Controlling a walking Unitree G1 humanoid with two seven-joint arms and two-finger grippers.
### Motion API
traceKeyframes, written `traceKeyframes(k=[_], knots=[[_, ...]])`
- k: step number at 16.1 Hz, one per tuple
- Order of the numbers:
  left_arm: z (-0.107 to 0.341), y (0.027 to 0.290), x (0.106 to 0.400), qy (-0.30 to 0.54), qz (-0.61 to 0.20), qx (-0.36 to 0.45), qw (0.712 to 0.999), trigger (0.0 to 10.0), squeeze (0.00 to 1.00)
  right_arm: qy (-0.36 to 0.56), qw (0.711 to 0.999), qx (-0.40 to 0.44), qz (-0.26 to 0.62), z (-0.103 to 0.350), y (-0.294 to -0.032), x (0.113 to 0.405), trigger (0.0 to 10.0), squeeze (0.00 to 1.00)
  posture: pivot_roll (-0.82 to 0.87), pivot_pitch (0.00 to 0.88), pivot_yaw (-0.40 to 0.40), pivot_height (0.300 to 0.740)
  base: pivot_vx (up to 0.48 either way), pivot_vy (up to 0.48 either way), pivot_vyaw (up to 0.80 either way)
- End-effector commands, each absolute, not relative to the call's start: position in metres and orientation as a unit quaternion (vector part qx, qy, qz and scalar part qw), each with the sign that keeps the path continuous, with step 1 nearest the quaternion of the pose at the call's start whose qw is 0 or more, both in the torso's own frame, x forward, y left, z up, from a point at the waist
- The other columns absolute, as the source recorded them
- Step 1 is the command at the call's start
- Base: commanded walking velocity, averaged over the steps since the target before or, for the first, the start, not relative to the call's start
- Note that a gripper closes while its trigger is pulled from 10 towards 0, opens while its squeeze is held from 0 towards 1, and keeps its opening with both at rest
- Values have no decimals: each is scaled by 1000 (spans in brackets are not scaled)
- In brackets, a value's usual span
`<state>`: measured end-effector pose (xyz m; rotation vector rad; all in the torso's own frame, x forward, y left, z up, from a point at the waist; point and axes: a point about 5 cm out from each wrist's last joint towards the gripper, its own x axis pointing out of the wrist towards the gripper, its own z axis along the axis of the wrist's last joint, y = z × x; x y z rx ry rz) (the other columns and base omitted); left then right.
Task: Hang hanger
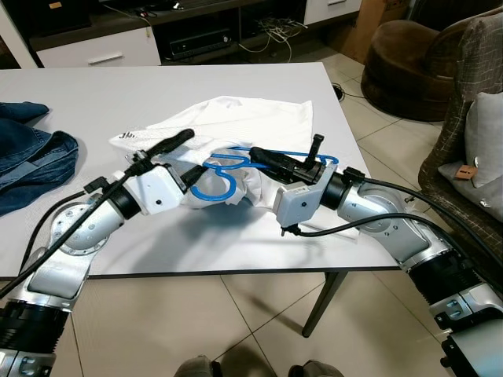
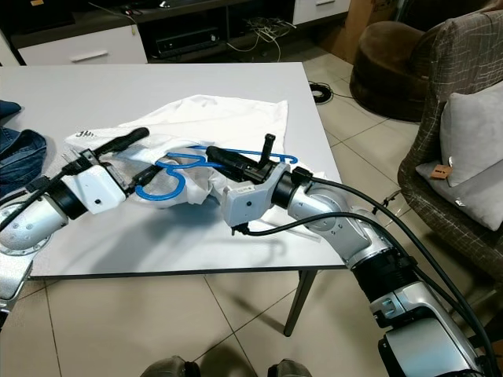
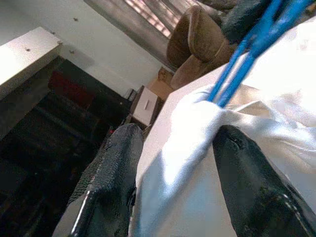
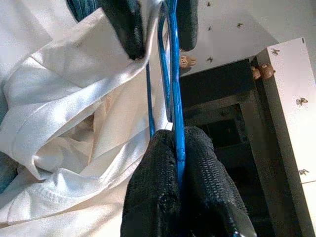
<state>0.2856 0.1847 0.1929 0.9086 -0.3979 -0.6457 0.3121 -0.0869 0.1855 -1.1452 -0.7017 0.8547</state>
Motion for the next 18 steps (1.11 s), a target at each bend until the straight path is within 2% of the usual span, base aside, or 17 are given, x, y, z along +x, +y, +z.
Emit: traceKeyframes(k=[1, 5, 7, 8, 9, 10, 18], knots=[[183, 186, 285, -163, -317, 438, 825, 10000, 0, -344, 693, -508, 379, 196, -81, 310, 10000, 0, -34, 24, 39, 740, 0, 0, 0], [171, 181, 283, -148, -323, 436, 827, 10000, 0, -361, 671, -512, 398, 191, -77, 301, 10000, 0, -31, 26, 40, 740, 0, 0, 0], [166, 178, 281, -139, -328, 432, 828, 10000, 0, -371, 671, -505, 396, 193, -75, 299, 10000, 0, -29, 28, 40, 740, 0, 0, 0], [166, 178, 281, -137, -329, 432, 828, 9569, 0, -375, 671, -504, 395, 195, -75, 299, 10000, 0, -29, 28, 40, 740, 0, 0, 0], [165, 178, 281, -135, -330, 432, 828, 2863, 0, -377, 670, -504, 394, 196, -75, 299, 10000, 0, -29, 28, 40, 740, 0, 0, 0], [165, 179, 281, -131, -331, 434, 828, 0, 0, -384, 669, -502, 391, 199, -75, 299, 10000, 0, -28, 26, 41, 740, 0, 0, 0], [166, 182, 284, -123, -322, 437, 831, 0, 0, -407, 670, -494, 376, 207, -76, 297, 10000, 0, -30, 28, 40, 740, 0, 0, 0]])
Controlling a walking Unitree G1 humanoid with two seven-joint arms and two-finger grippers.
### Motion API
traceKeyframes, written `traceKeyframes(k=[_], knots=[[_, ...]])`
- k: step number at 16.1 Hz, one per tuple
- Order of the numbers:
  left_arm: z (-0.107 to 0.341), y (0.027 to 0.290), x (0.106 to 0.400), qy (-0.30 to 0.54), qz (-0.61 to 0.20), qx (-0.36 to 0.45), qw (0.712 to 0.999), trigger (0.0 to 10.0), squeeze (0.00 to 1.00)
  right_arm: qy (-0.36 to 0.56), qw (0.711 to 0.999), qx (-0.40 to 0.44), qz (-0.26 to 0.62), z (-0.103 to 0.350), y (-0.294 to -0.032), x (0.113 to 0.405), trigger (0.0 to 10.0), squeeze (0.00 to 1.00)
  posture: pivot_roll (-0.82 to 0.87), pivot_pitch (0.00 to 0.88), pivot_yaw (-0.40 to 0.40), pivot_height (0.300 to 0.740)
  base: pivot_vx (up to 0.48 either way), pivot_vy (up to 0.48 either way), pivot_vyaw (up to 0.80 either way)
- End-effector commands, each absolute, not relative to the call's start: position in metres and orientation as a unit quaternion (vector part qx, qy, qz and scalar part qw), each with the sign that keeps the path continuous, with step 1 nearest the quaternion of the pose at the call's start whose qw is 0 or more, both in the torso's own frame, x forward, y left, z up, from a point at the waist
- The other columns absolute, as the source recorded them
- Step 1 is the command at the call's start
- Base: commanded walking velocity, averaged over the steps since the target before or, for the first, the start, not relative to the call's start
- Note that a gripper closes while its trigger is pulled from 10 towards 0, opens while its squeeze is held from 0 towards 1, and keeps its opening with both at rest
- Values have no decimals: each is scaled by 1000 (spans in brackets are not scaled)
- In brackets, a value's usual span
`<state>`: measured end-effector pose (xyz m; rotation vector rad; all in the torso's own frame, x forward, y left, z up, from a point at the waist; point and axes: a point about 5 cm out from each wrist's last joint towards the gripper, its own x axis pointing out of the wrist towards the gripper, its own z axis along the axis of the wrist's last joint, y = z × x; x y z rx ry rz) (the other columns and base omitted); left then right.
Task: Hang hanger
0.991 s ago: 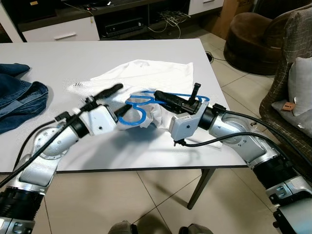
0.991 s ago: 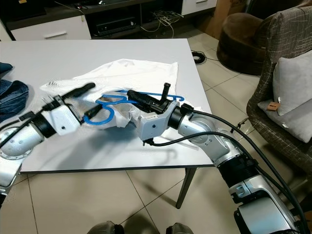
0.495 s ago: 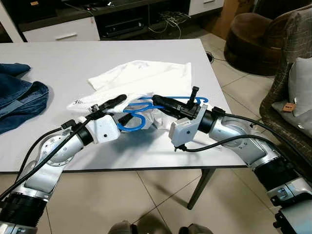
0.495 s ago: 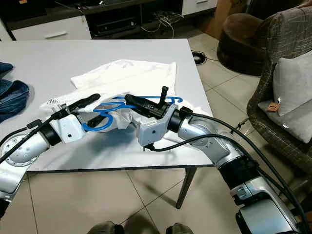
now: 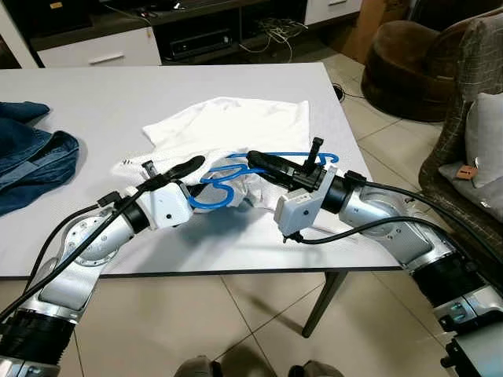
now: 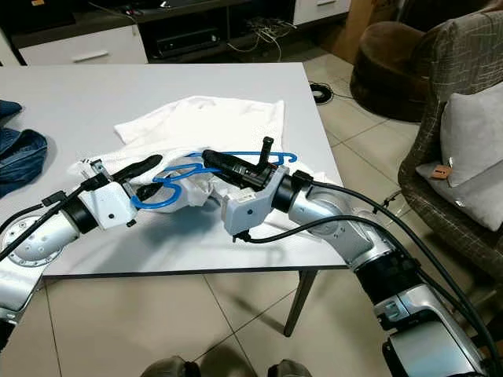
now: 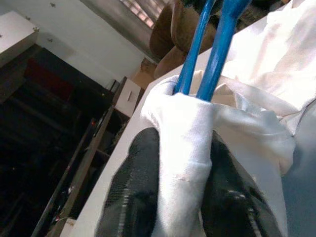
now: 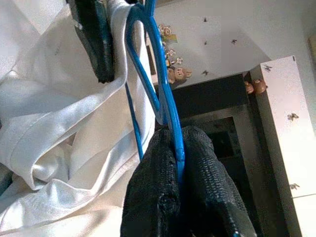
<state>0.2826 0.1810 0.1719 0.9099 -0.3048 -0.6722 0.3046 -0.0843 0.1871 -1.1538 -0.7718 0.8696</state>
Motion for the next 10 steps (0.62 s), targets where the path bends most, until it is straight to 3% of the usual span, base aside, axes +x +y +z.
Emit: traceKeyframes(k=[1, 10], knots=[[167, 183, 285, -124, -317, 440, 831, 0, 0, -408, 670, -494, 374, 207, -76, 297, 10000, 0, -29, 27, 40, 740, 0, 0, 0], [168, 182, 285, -127, -310, 441, 833, 0, 0, -421, 671, -487, 368, 212, -75, 297, 10000, 0, -27, 29, 34, 740, 0, 0, 0]])
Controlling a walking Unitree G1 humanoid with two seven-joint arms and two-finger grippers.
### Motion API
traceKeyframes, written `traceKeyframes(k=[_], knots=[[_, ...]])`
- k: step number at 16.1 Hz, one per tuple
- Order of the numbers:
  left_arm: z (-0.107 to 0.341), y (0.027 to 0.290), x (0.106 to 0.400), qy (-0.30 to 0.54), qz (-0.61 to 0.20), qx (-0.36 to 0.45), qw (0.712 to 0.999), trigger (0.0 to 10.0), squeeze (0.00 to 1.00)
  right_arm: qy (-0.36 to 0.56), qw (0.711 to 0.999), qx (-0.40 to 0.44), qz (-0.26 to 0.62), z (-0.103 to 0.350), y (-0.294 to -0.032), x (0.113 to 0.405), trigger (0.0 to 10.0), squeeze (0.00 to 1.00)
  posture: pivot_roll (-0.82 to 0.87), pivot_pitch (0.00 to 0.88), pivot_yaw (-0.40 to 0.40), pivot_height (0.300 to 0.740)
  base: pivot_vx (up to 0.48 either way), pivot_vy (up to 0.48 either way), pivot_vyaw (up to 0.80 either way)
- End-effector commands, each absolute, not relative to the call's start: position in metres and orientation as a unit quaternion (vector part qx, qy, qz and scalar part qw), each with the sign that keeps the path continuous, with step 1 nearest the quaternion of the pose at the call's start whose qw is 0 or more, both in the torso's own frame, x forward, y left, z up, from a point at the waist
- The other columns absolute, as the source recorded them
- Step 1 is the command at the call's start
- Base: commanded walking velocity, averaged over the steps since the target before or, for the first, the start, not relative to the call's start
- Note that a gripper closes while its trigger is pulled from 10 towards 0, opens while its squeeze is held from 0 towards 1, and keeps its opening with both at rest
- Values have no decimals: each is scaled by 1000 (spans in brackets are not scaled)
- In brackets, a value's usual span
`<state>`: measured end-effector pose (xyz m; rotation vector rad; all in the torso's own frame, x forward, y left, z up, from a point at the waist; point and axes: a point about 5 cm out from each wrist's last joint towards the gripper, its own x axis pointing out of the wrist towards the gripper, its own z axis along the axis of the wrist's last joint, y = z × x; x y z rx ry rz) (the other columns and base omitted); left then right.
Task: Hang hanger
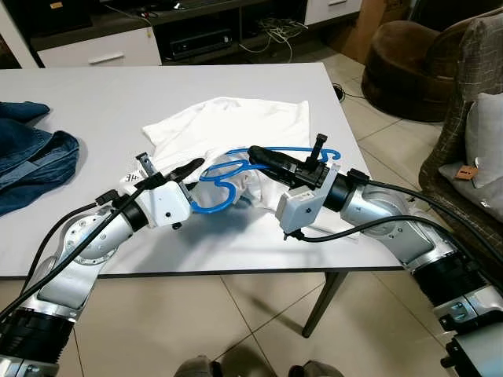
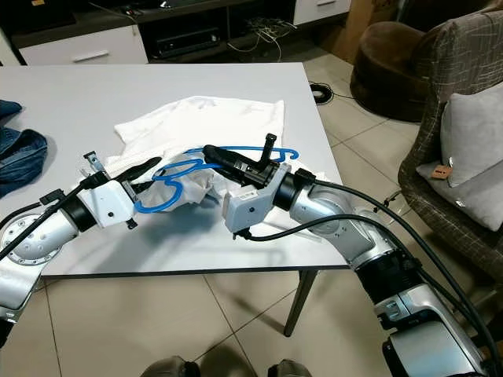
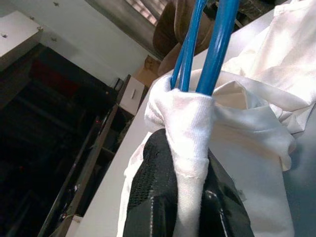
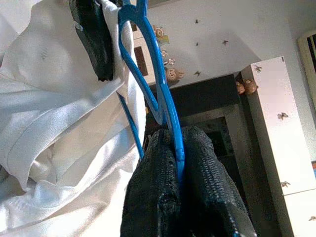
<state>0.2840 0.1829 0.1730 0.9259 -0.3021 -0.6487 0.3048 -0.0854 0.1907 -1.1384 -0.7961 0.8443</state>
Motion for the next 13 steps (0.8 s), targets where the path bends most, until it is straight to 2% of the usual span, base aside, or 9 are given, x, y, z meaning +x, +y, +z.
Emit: traceKeyframes(k=[1, 2, 4, 5, 6, 7, 8, 13], knots=[[168, 182, 285, -127, -309, 441, 833, 0, 0, -421, 675, -479, 370, 212, -75, 297, 10000, 0, -28, 31, 33, 740, 0, 0, 0], [167, 182, 285, -127, -309, 441, 833, 0, 0, -420, 681, -473, 369, 212, -76, 297, 10000, 1000, -28, 32, 32, 740, 0, 0, 0], [166, 182, 285, -126, -306, 440, 835, 0, 0, -412, 697, -454, 373, 213, -78, 297, 10000, 1000, -30, 34, 32, 740, 0, 0, 0], [166, 182, 285, -125, -304, 439, 836, 0, 0, -407, 700, -451, 376, 212, -78, 297, 10000, 796, -30, 34, 32, 740, 0, 0, 0], [165, 183, 286, -124, -298, 435, 840, 0, 0, -400, 708, -443, 377, 211, -79, 297, 10000, 0, -31, 35, 32, 740, 0, 0, 0], [165, 184, 287, -124, -294, 432, 843, 0, 0, -398, 716, -436, 374, 211, -80, 298, 10000, 0, -31, 35, 32, 740, 0, 0, 0], [164, 186, 289, -122, -282, 423, 853, 0, 0, -399, 738, -409, 360, 217, -83, 299, 10000, 0, -31, 35, 32, 740, 0, 0, 0], [157, 188, 291, -112, -269, 407, 866, 0, 0, -412, 765, -383, 314, 233, -95, 304, 10000, 0, -37, 33, 33, 740, 0, 0, 0]])
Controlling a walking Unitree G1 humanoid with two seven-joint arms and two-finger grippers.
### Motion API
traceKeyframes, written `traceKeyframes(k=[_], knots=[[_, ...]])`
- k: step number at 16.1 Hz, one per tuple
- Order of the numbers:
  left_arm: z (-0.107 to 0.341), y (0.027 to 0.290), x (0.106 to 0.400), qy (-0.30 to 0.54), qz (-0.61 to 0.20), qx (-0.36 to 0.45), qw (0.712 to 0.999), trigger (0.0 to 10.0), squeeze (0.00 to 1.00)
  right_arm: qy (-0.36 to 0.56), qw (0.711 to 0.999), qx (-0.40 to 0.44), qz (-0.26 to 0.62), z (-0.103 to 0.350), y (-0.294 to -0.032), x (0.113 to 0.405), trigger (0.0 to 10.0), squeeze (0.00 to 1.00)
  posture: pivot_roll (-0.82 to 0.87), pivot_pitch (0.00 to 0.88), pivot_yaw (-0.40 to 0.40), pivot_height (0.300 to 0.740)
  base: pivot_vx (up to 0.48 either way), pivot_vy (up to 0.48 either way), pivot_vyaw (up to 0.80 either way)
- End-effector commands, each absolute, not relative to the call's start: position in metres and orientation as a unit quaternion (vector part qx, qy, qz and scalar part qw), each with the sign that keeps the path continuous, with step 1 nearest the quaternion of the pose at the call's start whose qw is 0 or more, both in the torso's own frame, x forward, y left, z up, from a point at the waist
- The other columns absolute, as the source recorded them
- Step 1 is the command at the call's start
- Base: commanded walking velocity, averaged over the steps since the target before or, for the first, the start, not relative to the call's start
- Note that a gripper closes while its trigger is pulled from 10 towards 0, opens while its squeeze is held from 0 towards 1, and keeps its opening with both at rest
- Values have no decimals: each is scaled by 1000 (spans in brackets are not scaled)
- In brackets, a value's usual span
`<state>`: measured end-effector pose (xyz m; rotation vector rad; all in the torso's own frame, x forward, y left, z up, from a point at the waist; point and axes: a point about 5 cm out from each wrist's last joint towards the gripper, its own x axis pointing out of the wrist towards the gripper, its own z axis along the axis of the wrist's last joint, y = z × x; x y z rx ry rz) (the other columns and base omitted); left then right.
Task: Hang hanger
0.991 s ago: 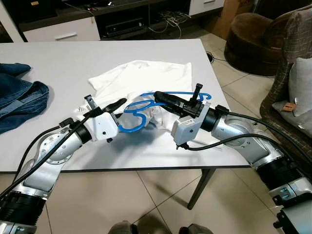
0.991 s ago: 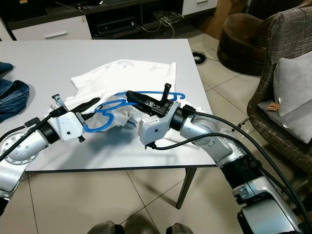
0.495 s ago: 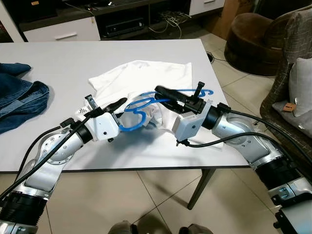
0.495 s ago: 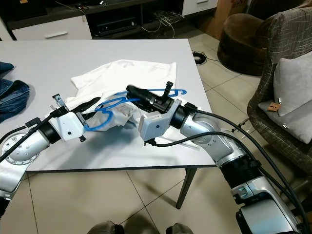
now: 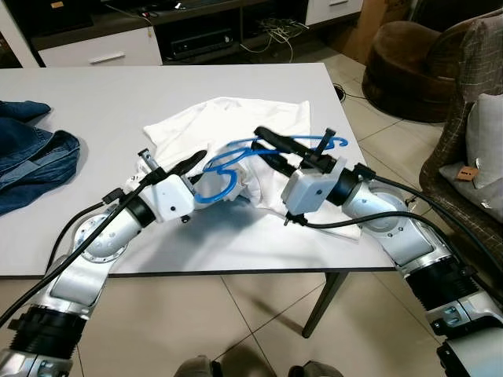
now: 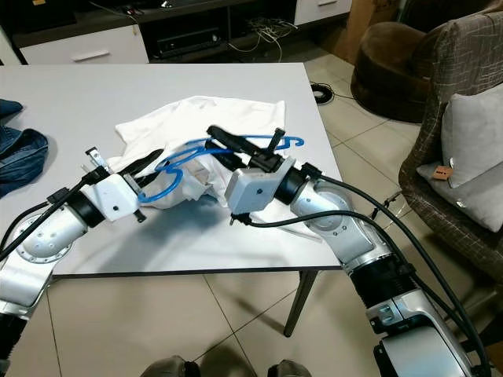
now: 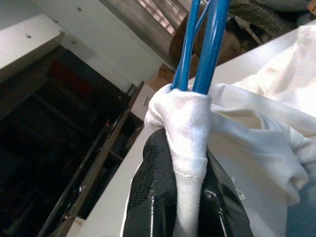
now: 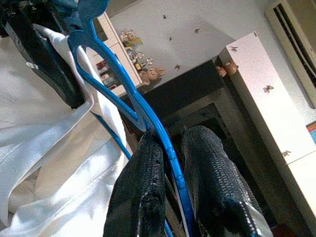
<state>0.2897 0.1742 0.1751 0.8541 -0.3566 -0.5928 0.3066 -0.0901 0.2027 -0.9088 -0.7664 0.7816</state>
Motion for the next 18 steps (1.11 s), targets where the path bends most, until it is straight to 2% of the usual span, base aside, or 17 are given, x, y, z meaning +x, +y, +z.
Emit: traceKeyframes(k=[1, 2, 3, 4, 7, 8, 10, 12, 15, 18], knots=[[157, 188, 291, -112, -269, 407, 866, 0, 0, -415, 767, -380, 309, 235, -97, 305, 10000, 282, -37, 33, 33, 740, 0, 0, 0], [156, 188, 291, -111, -269, 407, 866, 0, 0, -416, 769, -377, 305, 238, -99, 305, 10000, 1000, -43, 30, 30, 740, 0, 0, 0], [154, 188, 291, -108, -271, 407, 865, 0, 0, -410, 764, -390, 311, 237, -100, 306, 10000, 1000, -43, 30, 28, 740, 0, 0, 0], [152, 188, 291, -104, -275, 411, 863, 0, 0, -410, 758, -401, 310, 238, -100, 306, 10000, 0, -43, 30, 27, 740, 0, 0, 0], [148, 188, 290, -97, -279, 421, 858, 0, 0, -419, 751, -415, 297, 245, -104, 307, 10000, 0, -42, 30, 27, 740, 0, 0, 0], [148, 188, 290, -95, -278, 422, 857, 0, 0, -418, 740, -433, 299, 245, -107, 307, 10000, 0, -41, 31, 27, 740, 0, 0, 0], [149, 191, 291, -94, -269, 416, 864, 0, 0, -404, 733, -454, 306, 240, -117, 305, 10000, 0, -39, 33, 26, 740, 0, 0, 0], [149, 199, 293, -88, -252, 407, 874, 0, 0, -384, 745, -458, 296, 241, -135, 306, 10000, 0, -41, 35, 28, 740, 0, 0, 0], [150, 203, 295, -89, -240, 396, 882, 0, 0, -392, 755, -442, 284, 249, -144, 304, 10000, 0, -44, 33, 31, 740, 0, 0, 0], [166, 215, 304, -107, -200, 365, 903, 0, 0, -365, 794, -408, 265, 247, -153, 308, 10000, 0, -45, 31, 31, 740, 0, 0, 0]])
